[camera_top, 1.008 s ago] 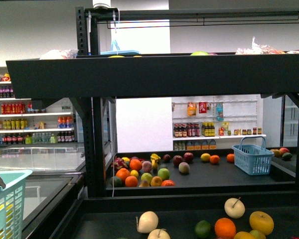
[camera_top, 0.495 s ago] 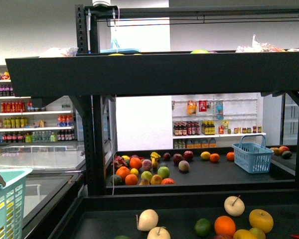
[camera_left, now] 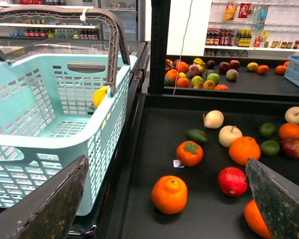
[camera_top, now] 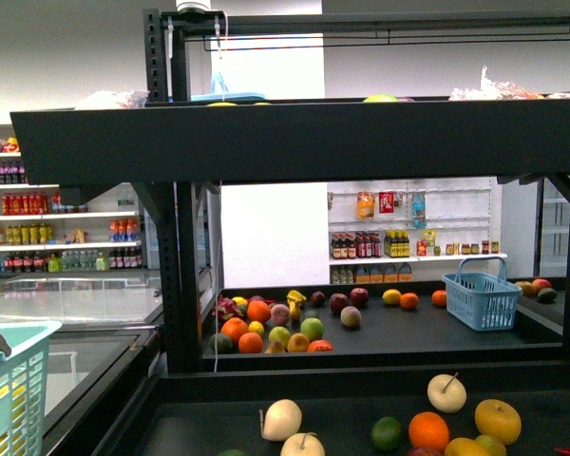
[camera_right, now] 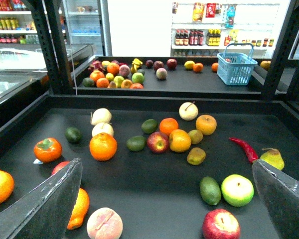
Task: Pick lemon from shelf
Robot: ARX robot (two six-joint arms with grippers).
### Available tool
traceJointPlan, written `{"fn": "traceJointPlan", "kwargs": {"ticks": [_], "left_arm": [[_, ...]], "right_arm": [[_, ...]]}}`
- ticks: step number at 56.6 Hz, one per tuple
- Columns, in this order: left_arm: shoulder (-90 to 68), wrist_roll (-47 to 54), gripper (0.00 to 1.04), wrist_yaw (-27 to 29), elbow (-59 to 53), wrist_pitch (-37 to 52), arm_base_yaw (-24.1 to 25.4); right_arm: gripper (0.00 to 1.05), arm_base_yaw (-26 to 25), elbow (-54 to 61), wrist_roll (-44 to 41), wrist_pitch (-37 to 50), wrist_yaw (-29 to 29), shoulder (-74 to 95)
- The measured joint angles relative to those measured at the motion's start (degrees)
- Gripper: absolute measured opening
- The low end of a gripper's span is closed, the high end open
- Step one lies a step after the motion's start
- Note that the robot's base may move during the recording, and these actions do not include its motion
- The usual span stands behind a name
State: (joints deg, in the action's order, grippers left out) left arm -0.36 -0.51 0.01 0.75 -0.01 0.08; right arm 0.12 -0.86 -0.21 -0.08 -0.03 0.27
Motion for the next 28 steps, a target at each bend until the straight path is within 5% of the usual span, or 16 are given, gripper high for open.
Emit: {"fn": "traceJointPlan", "kwargs": {"ticks": [28], "left_arm": [[0.0,0.0,0.97,0.0,0.0,0.0,0.0]], "right_arm": [[1.02,0.0,0.0,0.0,0.0,0.0,0.0]]}}
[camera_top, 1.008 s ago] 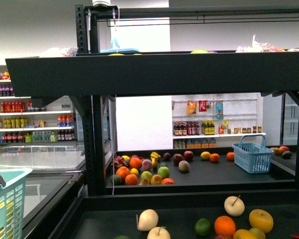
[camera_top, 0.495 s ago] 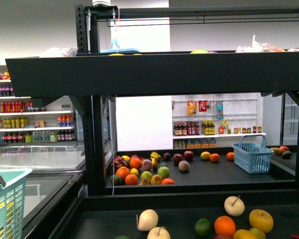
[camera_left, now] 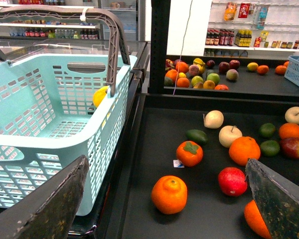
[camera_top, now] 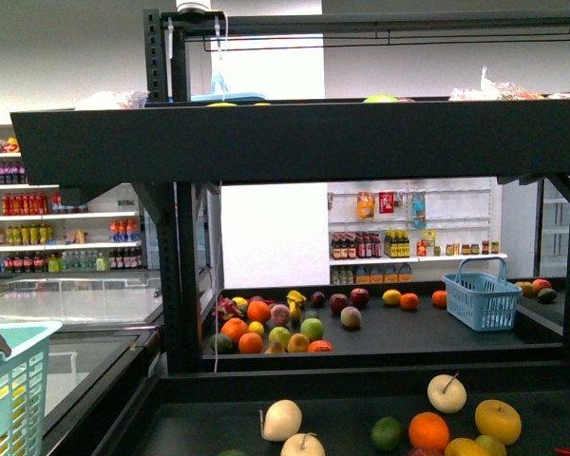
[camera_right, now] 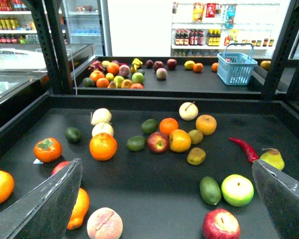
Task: Pick lemon from shelf
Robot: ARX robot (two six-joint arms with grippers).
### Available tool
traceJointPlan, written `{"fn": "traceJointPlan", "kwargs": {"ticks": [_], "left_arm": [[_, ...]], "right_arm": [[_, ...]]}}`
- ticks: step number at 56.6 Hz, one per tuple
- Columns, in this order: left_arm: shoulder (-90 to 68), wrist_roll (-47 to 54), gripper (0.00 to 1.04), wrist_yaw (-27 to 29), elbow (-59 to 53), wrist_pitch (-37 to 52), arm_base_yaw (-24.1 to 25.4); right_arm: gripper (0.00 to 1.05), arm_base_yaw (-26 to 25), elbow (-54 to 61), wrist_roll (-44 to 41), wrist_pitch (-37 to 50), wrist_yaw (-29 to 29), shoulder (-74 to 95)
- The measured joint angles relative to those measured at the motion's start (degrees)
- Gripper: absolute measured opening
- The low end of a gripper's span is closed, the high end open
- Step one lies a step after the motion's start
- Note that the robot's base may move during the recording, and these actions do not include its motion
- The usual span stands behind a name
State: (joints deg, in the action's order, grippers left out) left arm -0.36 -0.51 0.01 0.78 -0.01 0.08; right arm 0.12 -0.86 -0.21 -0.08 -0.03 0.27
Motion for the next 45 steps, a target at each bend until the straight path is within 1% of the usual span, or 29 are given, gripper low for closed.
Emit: {"fn": "traceJointPlan", "kwargs": {"ticks": [45], "left_arm": [[0.0,0.0,0.97,0.0,0.0,0.0,0.0]], "right_arm": [[1.02,0.0,0.0,0.0,0.0,0.0,0.0]]}}
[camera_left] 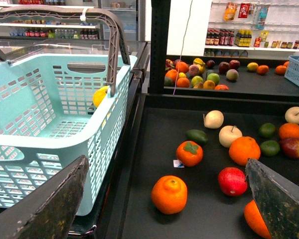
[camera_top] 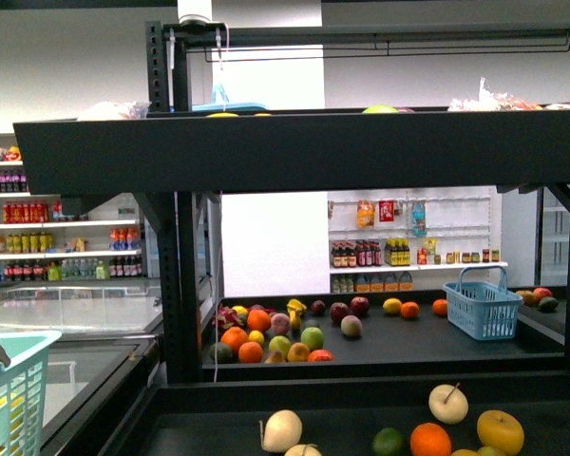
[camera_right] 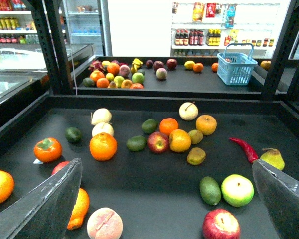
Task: Pick lemon from shelf
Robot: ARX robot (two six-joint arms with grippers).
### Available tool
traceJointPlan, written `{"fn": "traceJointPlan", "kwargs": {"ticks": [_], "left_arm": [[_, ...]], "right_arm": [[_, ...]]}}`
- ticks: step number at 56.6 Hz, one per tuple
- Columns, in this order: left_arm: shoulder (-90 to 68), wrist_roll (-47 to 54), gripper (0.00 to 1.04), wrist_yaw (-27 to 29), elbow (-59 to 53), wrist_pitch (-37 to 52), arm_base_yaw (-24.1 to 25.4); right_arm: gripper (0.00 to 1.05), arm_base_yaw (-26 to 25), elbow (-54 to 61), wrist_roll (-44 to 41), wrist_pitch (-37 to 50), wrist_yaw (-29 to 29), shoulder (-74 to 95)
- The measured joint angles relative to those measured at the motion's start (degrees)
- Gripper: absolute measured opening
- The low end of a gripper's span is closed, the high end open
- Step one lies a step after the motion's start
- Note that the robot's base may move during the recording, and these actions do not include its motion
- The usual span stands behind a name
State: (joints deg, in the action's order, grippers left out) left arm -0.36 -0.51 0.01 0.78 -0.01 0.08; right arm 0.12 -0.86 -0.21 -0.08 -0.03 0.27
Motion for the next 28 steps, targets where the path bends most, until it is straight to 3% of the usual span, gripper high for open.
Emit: {"fn": "traceJointPlan", "kwargs": {"ticks": [28], "left_arm": [[0.0,0.0,0.97,0.0,0.0,0.0,0.0]], "right_arm": [[1.02,0.0,0.0,0.0,0.0,0.0,0.0]]}}
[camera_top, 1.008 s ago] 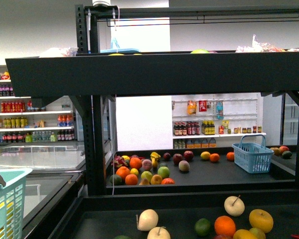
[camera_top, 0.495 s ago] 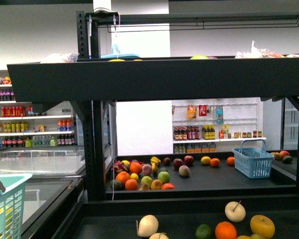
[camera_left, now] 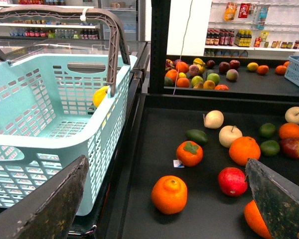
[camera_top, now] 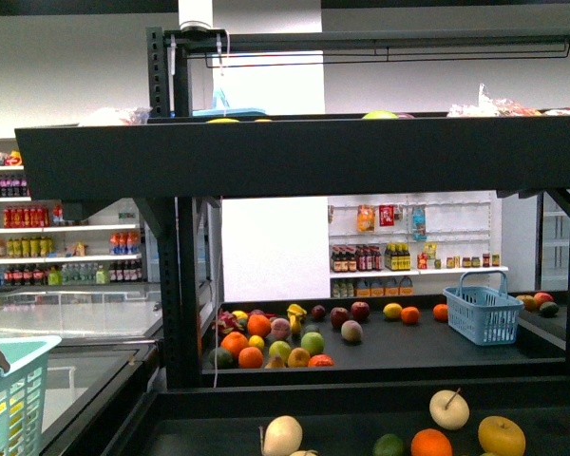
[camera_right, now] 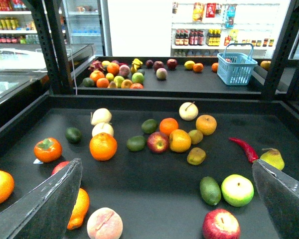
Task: Pick lemon from shelf
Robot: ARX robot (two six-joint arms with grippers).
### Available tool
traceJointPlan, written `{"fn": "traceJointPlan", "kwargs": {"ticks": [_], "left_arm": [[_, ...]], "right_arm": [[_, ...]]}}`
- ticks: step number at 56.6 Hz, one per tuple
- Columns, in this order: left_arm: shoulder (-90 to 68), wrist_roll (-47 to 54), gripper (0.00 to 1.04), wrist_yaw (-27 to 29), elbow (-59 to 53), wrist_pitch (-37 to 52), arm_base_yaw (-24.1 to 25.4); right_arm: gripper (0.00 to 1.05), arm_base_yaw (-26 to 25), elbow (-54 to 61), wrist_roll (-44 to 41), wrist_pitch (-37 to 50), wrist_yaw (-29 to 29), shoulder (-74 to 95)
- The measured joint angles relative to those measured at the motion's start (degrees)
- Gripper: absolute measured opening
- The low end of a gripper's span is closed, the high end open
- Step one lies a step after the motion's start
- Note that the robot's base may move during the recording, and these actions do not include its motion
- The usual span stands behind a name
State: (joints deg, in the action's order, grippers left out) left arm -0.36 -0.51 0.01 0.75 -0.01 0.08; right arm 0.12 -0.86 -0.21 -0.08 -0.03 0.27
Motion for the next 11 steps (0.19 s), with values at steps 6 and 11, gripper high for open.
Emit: {"fn": "traceJointPlan", "kwargs": {"ticks": [6,11], "left_arm": [[0.0,0.0,0.97,0.0,0.0,0.0,0.0],[0.0,0.0,0.97,0.0,0.0,0.0,0.0]], "right_arm": [[1.02,0.0,0.0,0.0,0.0,0.0,0.0],[1.02,0.0,0.0,0.0,0.0,0.0,0.0]]}}
